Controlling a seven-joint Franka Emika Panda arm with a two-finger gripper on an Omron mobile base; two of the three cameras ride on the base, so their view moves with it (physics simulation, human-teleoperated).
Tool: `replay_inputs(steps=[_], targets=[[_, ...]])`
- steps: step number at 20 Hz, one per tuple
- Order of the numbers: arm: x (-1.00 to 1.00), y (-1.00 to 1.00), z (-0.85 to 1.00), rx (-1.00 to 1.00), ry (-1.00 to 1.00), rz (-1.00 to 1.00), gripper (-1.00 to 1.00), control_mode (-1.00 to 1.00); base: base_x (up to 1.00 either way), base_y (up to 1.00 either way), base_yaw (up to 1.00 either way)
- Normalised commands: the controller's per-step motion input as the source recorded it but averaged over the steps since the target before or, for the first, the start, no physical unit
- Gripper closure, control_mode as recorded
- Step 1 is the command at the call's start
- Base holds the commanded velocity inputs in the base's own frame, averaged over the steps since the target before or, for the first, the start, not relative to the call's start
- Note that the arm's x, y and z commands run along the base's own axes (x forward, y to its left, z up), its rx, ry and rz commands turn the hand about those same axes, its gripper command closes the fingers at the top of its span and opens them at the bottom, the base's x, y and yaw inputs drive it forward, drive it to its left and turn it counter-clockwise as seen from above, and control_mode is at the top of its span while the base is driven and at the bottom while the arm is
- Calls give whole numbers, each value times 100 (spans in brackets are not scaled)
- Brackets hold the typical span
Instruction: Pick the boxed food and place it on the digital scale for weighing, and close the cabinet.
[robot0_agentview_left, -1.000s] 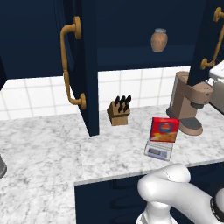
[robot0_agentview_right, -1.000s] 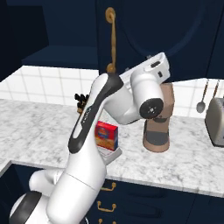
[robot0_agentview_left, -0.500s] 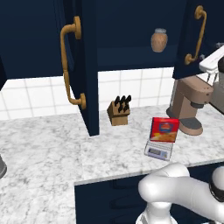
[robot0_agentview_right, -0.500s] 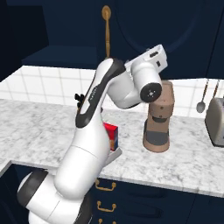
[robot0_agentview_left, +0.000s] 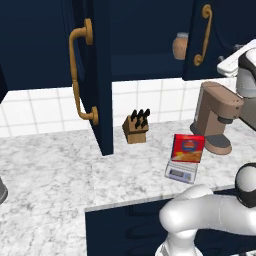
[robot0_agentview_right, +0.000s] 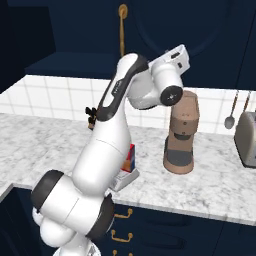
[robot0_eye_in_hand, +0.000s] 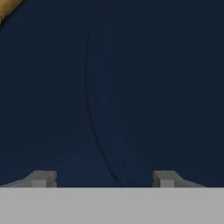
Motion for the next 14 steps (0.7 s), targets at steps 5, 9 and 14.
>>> replay_inputs(steps=[5,9,14], targets=[[79,0,0,0,-4,0,-100,-100,0,0,0],[27,0,0,0,-6,0,-100,-100,0,0,0],[-100,18,0,0,-30,0,-100,-100,0,0,0]])
